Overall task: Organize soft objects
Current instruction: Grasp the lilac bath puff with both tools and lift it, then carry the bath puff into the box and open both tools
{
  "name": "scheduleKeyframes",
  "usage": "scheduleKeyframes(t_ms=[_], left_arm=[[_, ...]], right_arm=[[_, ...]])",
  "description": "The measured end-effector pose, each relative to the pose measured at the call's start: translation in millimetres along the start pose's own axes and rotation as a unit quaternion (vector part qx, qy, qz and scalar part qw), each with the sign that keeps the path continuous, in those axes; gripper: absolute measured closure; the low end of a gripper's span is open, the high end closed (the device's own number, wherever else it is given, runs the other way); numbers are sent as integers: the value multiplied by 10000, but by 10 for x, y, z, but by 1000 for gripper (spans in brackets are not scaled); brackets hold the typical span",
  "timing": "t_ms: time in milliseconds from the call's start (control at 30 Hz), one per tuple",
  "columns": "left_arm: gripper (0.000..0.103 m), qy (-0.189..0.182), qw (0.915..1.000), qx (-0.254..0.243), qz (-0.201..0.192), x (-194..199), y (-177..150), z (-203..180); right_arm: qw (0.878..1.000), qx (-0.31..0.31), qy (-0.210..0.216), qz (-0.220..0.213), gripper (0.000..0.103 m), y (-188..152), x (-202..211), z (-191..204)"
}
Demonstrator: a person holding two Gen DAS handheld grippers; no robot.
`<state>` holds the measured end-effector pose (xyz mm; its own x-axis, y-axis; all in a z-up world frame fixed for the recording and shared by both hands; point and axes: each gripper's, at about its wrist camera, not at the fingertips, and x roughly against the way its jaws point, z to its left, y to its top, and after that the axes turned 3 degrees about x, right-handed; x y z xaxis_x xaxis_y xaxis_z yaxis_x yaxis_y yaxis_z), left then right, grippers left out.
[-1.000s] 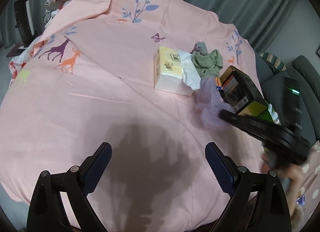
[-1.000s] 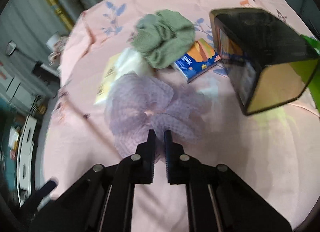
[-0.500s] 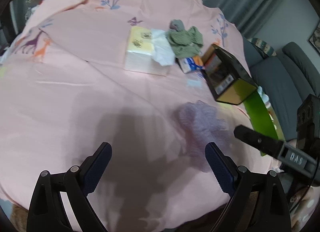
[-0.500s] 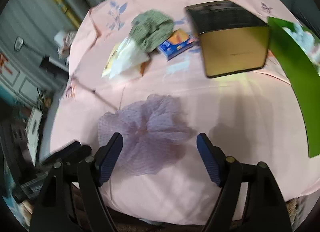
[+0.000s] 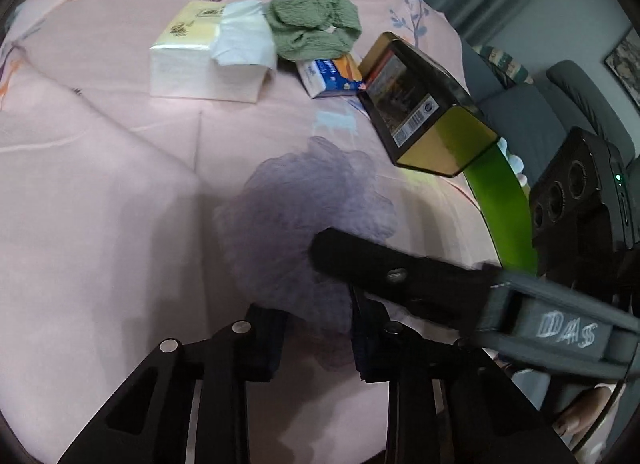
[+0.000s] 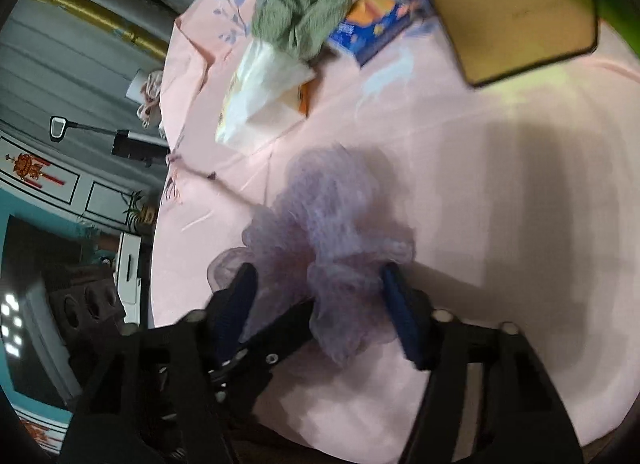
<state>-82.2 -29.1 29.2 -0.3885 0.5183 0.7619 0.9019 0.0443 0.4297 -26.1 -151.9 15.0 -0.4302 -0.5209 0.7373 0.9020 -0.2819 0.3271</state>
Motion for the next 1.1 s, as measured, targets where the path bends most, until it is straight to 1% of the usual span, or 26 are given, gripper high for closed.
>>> scheduleKeyframes(t_ms=[33,67,100,267,333,433,500,633,733,800,900,1000,1067,1100], left_arm=[[79,-1,10000,-42,6,-2,2,-15],[79,22,10000,-90,18,-6,8,-37],[79,58,9999,-137,9,3,15,-62],[80,48,9986,-510,-123,77,81,-305],[80,-7,9969,-742,-249,140,131,-501],[80,-133,9928,-1115,-421,206,210,-795],[80,-273,9878,-1427,-559,237,280,-1061],[80,-578,9772,-1928,-680,207,408,-1571],[80,-812,9662,-2347,-694,82,472,-1990],[80,-987,9593,-2566,-645,-38,495,-2228],[80,-1246,9505,-2817,-411,-301,514,-2557],[80,-1401,9444,-2974,-53,-642,530,-2819],[80,-1436,9406,-3074,159,-875,521,-2971],[80,-1423,9402,-3085,256,-970,506,-3030]], right_arm=[[10000,13,20,-2,67,-1,2,-3],[9999,-45,152,15,74,2,-2,-20],[9995,-117,279,11,75,4,10,-46],[9984,-123,393,-390,77,14,293,-77],[9970,-156,452,-609,77,41,467,-109],[9931,-156,475,-1064,77,107,817,-176],[9887,-163,443,-1424,77,151,1084,-228],[9768,-309,326,-2095,76,252,1610,-418],[9670,-481,215,-2493,76,304,1882,-589],[9590,-682,124,-2749,76,323,2068,-759],[9456,-1063,-52,-3074,76,307,2287,-1078],[9329,-1567,-279,-3230,77,257,2416,-1461],[9277,-1802,-383,-3247,77,225,2449,-1682],[9262,-1911,-403,-3226,77,225,2445,-1757]])
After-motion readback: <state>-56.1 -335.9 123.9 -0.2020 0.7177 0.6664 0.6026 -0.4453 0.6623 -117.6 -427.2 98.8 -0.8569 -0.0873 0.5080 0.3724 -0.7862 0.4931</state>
